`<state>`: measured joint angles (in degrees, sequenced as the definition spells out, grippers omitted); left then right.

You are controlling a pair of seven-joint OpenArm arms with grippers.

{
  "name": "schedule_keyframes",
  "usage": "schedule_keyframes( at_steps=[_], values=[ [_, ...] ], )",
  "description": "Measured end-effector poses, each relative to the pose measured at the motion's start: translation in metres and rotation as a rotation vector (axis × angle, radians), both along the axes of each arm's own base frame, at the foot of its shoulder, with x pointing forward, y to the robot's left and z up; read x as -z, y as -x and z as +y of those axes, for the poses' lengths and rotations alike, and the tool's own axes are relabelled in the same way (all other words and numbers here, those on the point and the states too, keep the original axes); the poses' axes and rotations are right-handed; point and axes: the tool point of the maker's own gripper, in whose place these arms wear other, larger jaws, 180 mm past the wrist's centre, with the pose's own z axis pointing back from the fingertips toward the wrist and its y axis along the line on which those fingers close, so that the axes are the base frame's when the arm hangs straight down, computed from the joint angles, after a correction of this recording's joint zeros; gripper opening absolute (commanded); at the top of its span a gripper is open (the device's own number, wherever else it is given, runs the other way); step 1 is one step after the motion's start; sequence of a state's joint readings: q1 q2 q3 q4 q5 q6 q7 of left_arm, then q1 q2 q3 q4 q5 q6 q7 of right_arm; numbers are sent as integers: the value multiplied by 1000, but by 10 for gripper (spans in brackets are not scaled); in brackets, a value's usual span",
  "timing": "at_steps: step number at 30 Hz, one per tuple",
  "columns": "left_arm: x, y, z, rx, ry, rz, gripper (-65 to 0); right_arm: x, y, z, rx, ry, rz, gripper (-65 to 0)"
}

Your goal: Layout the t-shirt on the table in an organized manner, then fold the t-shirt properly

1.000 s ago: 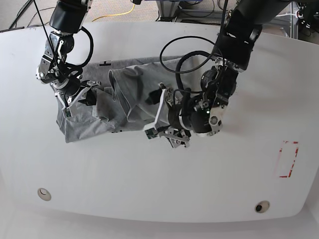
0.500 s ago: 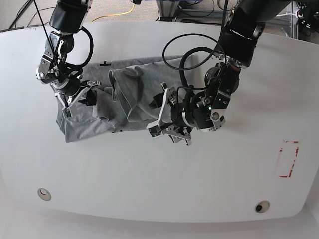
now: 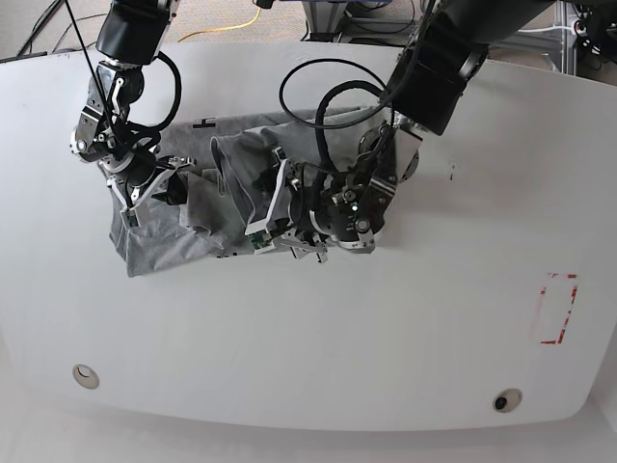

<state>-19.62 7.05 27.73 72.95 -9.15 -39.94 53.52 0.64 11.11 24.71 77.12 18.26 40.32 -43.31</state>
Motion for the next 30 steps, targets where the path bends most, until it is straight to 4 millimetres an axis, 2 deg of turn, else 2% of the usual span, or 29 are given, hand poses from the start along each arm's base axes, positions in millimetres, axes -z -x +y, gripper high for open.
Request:
schedule_keyframes(
  at_steps=[6,9,10,14,20,27,30],
  values=[
    [-1,-6,-10,0,23,10,-244,0,0,0,-2,1,4,-637],
    [-5,-11,-11,-3,40,-3,-169,0,0,0,-2,1,4,-637],
    [-6,-11,-12,-4,43,-5,-118,0,0,0,-2,1,4,-637],
    [-7,-11,-12,-4,49,-7,0,0,0,0,-2,1,4,-637],
    [-6,-11,-12,-4,48,-5,0,0,0,0,-1,1,5,-637],
    [-4,-22,-11,-46,59,1,0,0,0,0,-1,1,5,-637],
    [3,-22,-10,-56,51,21,0,0,0,0,-1,1,5,-637]
  ],
)
